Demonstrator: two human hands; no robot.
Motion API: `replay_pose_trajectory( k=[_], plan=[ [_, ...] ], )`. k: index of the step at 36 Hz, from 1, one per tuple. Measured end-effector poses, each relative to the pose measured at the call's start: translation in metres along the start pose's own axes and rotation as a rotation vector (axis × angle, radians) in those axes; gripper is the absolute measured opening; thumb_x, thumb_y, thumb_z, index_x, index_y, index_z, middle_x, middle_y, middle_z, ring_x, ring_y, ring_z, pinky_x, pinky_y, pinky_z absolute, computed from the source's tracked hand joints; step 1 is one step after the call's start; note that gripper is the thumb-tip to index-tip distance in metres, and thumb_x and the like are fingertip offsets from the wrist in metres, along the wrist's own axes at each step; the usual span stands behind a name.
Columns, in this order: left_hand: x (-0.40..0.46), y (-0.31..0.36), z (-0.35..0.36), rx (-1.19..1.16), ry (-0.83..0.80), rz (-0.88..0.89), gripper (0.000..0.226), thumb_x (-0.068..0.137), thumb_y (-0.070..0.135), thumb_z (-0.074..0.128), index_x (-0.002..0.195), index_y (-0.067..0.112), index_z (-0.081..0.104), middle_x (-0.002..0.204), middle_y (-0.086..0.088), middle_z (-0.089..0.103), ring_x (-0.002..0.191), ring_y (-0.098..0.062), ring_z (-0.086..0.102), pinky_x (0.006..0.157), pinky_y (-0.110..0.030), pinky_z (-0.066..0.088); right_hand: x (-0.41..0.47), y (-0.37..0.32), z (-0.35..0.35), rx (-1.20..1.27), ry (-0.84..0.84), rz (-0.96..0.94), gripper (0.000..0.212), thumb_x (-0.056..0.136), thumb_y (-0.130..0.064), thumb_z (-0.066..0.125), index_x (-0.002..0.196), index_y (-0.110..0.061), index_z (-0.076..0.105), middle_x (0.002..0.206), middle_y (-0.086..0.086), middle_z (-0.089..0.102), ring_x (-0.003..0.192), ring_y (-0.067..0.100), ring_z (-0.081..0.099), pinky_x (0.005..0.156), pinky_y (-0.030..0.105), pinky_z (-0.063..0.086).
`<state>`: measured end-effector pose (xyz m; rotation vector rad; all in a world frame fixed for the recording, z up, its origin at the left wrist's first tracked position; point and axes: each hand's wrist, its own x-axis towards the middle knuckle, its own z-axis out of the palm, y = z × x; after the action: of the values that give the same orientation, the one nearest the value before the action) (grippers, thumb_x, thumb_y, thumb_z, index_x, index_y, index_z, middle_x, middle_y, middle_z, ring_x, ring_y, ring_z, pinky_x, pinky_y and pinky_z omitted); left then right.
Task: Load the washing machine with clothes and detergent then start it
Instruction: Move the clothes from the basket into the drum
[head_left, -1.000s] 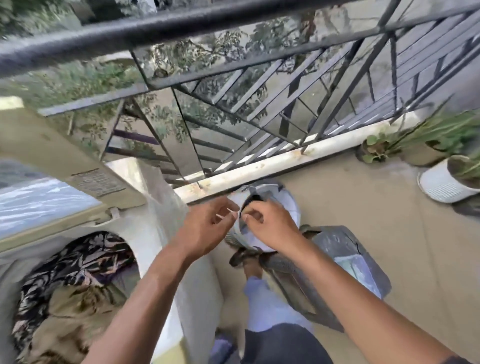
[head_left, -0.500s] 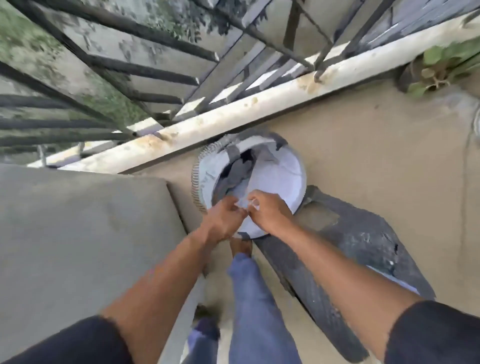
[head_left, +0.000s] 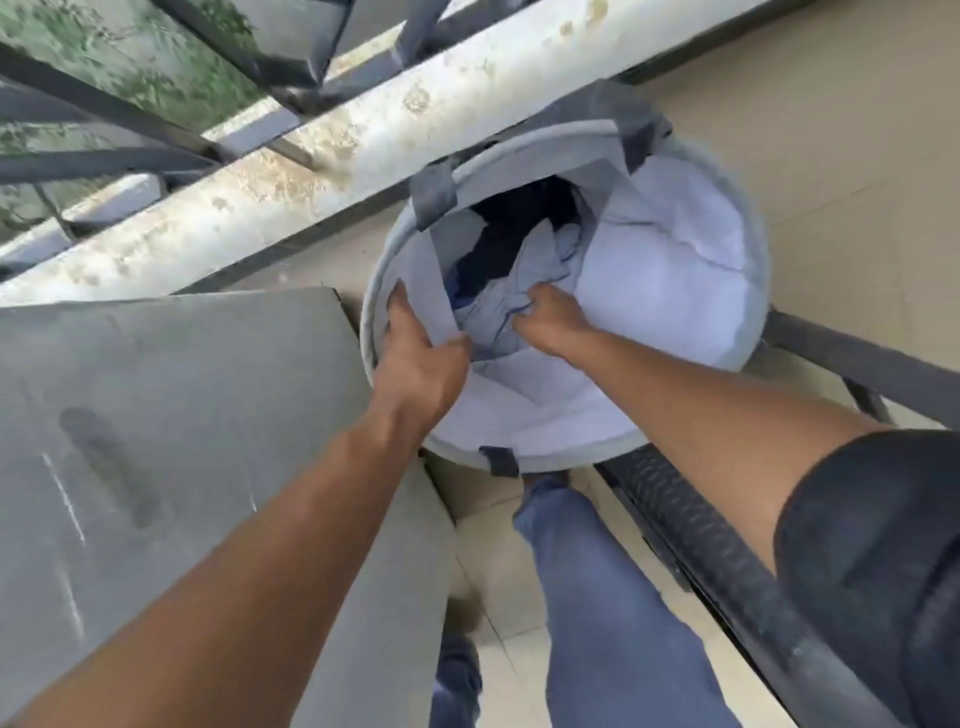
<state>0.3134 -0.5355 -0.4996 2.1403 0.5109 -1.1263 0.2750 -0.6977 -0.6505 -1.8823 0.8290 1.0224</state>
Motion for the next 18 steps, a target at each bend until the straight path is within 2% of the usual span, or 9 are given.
replay_pose_trajectory(
  k=[2,4,5,7,8,10,12,14,18],
  plan=[
    [0.009,-0.006,-0.005,-0.05,0.069,0.0,0.088,0.104,0.023,0.061,0.167,0.032,0.0,0.173,0.001,0.021,0.156,-0.023,0.029,0.113,-0.029,0.031,0.026,-0.006,0.013,0.38,-0.005,0.183,0.039,0.094,-0.019,0.064,0.131,-0.012,0.053,0.124,0.005,0.064,0.101,0.023,0.065,0.087,0.038,0.06],
    [0.016,-0.009,-0.006,-0.063,0.135,0.017,0.089,0.103,0.023,0.061,0.167,0.033,0.0,0.173,0.002,0.021,0.157,-0.023,0.029,0.122,-0.037,0.032,0.049,-0.012,0.024,0.727,0.0,0.341,0.045,0.097,-0.011,0.059,0.141,-0.01,0.047,0.121,0.011,0.065,0.085,0.02,0.065,0.064,0.035,0.064],
    [0.018,-0.009,-0.006,-0.069,0.152,0.021,0.089,0.102,0.023,0.061,0.167,0.034,0.0,0.173,0.003,0.021,0.157,-0.023,0.029,0.124,-0.041,0.033,0.063,-0.01,0.029,0.82,0.029,0.393,0.053,0.098,-0.01,0.058,0.148,-0.011,0.04,0.124,0.013,0.065,0.081,0.019,0.064,0.057,0.034,0.063],
    [0.022,-0.009,-0.004,-0.09,0.157,0.039,0.089,0.102,0.022,0.06,0.167,0.035,0.0,0.173,0.005,0.022,0.155,-0.022,0.031,0.124,-0.042,0.035,0.084,-0.009,0.035,0.892,0.063,0.423,0.064,0.096,-0.011,0.06,0.153,-0.012,0.031,0.131,0.014,0.061,0.083,0.021,0.065,0.059,0.036,0.064],
    [0.023,-0.009,-0.002,-0.094,0.153,0.051,0.088,0.102,0.021,0.059,0.167,0.035,0.001,0.172,0.005,0.023,0.155,-0.022,0.032,0.123,-0.042,0.036,0.094,-0.007,0.039,0.935,0.063,0.424,0.056,0.097,-0.012,0.059,0.149,-0.012,0.036,0.129,0.013,0.061,0.085,0.023,0.065,0.055,0.035,0.063],
    [0.023,-0.009,0.001,-0.104,0.144,0.073,0.086,0.103,0.021,0.058,0.167,0.035,0.002,0.171,0.005,0.025,0.153,-0.022,0.034,0.121,-0.04,0.038,0.094,-0.011,0.037,1.106,0.042,0.458,0.021,0.103,-0.013,0.051,0.124,-0.013,0.054,0.109,0.008,0.063,0.081,0.022,0.062,0.044,0.03,0.057],
    [0.022,-0.008,0.003,-0.104,0.125,0.078,0.086,0.103,0.022,0.059,0.166,0.034,0.003,0.17,0.004,0.026,0.153,-0.024,0.035,0.12,-0.04,0.038,0.094,-0.009,0.033,1.204,0.044,0.493,0.009,0.106,-0.009,0.049,0.105,-0.013,0.057,0.096,0.006,0.06,0.077,0.019,0.062,0.05,0.032,0.056],
    [0.019,-0.008,0.003,-0.104,0.097,0.073,0.087,0.102,0.023,0.06,0.166,0.035,0.002,0.17,0.004,0.026,0.152,-0.024,0.035,0.119,-0.04,0.039,0.093,-0.006,0.028,1.209,0.025,0.486,0.014,0.108,-0.009,0.046,0.111,-0.016,0.058,0.091,0.003,0.059,0.076,0.012,0.061,0.06,0.029,0.052],
    [0.016,-0.011,-0.001,-0.093,0.053,0.055,0.089,0.102,0.022,0.061,0.167,0.035,0.001,0.171,0.001,0.026,0.153,-0.026,0.034,0.111,-0.031,0.037,0.073,-0.004,0.022,1.111,0.029,0.472,0.017,0.107,-0.011,0.05,0.123,-0.016,0.058,0.083,0.001,0.06,0.07,0.009,0.061,0.06,0.026,0.052]
  ],
)
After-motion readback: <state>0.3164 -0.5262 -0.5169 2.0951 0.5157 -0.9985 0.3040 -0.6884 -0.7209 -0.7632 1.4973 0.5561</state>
